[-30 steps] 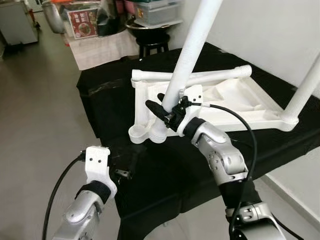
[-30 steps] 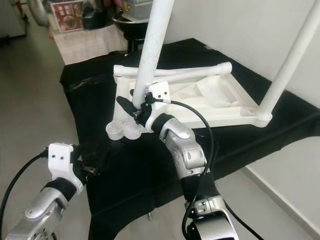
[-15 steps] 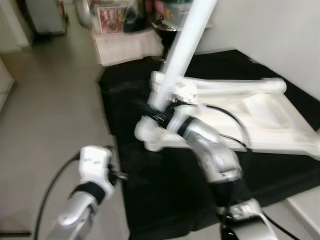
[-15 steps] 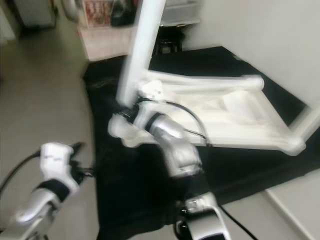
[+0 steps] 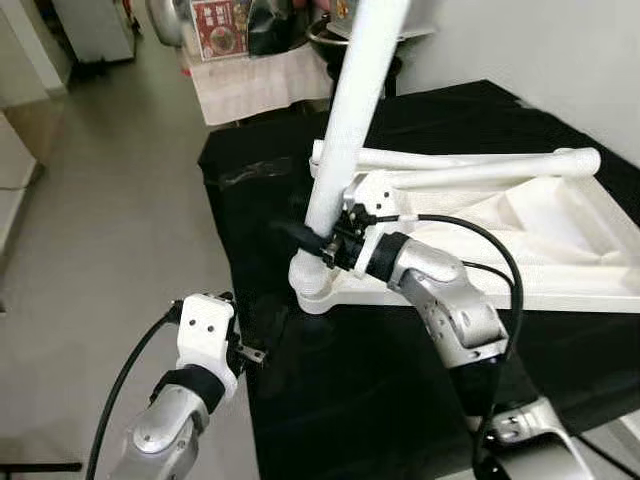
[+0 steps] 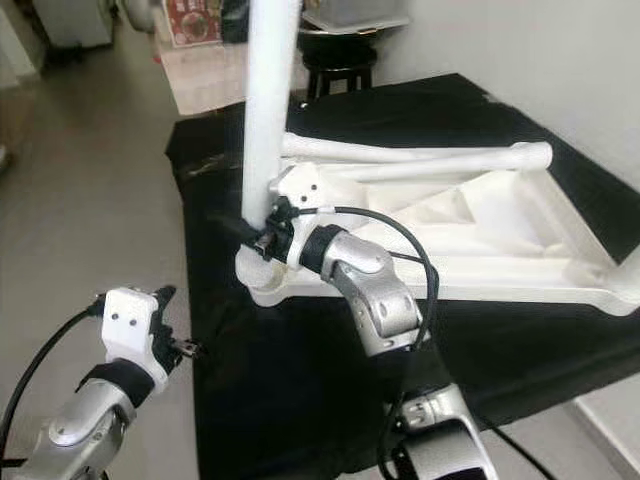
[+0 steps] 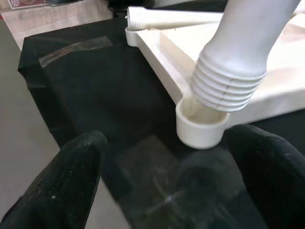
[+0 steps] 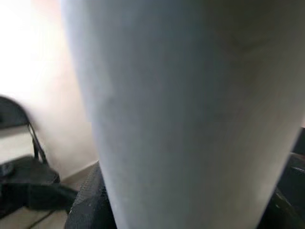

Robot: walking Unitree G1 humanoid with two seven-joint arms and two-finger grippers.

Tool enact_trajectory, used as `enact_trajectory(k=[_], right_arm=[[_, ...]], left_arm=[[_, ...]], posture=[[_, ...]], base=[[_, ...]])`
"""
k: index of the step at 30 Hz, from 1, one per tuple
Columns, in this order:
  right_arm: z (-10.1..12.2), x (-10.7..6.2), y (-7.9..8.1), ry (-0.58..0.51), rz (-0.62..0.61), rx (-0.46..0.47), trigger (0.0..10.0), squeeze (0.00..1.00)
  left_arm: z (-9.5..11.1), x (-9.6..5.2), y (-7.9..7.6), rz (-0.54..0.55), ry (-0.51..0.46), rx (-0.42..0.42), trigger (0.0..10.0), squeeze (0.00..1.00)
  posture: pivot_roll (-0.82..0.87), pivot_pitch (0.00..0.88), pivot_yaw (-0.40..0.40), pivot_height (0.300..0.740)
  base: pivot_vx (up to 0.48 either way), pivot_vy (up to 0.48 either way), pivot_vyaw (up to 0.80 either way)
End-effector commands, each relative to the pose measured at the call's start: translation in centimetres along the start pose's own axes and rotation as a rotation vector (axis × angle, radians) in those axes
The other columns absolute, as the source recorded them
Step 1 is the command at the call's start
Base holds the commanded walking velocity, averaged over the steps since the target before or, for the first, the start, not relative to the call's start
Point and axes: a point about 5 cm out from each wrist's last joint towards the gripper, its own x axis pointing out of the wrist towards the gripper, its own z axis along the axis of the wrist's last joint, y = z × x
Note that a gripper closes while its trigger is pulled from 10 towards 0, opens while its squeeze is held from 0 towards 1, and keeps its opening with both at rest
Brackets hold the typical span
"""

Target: Building children table

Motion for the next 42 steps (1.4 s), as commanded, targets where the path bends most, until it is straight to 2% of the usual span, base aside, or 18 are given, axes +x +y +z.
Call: enact_trajectory(k=[1,6,13,15,16,18,20,24,30,33,36,42], right_arm=[[0.0,0.1,0.4,0.027,0.067,-0.044,10.0,0.0],[-0.3,0.8,-0.6,0.089,0.102,-0.097,10.0,0.0],[0.3,2.4,-1.2,0.089,0.143,-0.084,10.0,0.0],[0.9,3.4,-1.7,0.075,0.155,-0.066,10.0,0.0],[0.9,3.4,-1.7,0.075,0.155,-0.066,10.0,0.0],[1.6,3.9,-2.2,0.059,0.171,-0.049,10.0,0.0],[1.9,4.1,-2.5,0.056,0.193,-0.053,10.0,0.0],[2.4,4.3,-2.6,0.058,0.265,-0.073,10.0,0.0],[2.9,4.7,-2.1,0.076,0.396,-0.081,10.0,0.0],[2.9,4.8,-2.1,0.079,0.41,-0.08,10.0,0.0],[3.2,4.8,-2.3,0.056,0.463,-0.026,10.0,0.0],[3.5,4.6,-2.9,0.036,0.471,0.018,10.0,0.0]], left_arm=[[-0.4,-0.9,-0.2,-0.024,0.058,0.037,10.0,0.0],[-1.1,-2.3,-0.8,-0.042,0.113,0.04,10.0,0.0],[-0.5,-2.9,-0.8,0.018,0.086,0.093,10.0,0.0],[-0.1,-3.2,-0.6,0.084,0.066,0.151,10.0,0.0],[-0.1,-3.2,-0.6,0.084,0.066,0.151,10.0,0.0],[0.3,-3.7,-0.4,0.133,0.049,0.231,10.0,0.0],[0.5,-4.2,-0.6,0.159,0.044,0.25,10.0,0.0],[0.6,-4.7,-0.9,0.185,0.04,0.238,10.0,0.0],[0.8,-4.8,-1.3,0.155,0.017,0.242,10.0,0.0],[0.8,-4.8,-1.3,0.155,0.015,0.245,10.0,0.0],[0.8,-5.0,-1.4,0.158,0.013,0.251,10.0,0.0],[0.8,-5.1,-1.6,0.16,0.01,0.251,10.0,0.0]], posture=[[-0.09,0.096,0.042,0.74],[-0.08,0.128,0.037,0.74],[-0.05,0.183,0.019,0.74],[-0.03,0.224,0.006,0.74],[-0.03,0.224,0.006,0.74],[-0.02,0.244,0.0,0.74],[-0.02,0.259,-0.004,0.74],[-0.02,0.269,-0.007,0.74],[-0.02,0.283,-0.011,0.74],[-0.02,0.283,-0.011,0.74],[-0.02,0.283,-0.015,0.74],[-0.03,0.279,-0.019,0.74]], base=[[0.0,0.0,0.0],[0.0,0.0,0.0],[0.0,0.0,0.0],[0.0,0.0,0.0],[0.0,0.0,0.0],[0.0,0.0,0.0],[0.0,0.0,0.0],[0.0,0.0,0.0],[0.0,0.0,0.0],[0.0,0.0,0.0],[0.0,0.0,0.0],[0.0,0.0,0.0]])
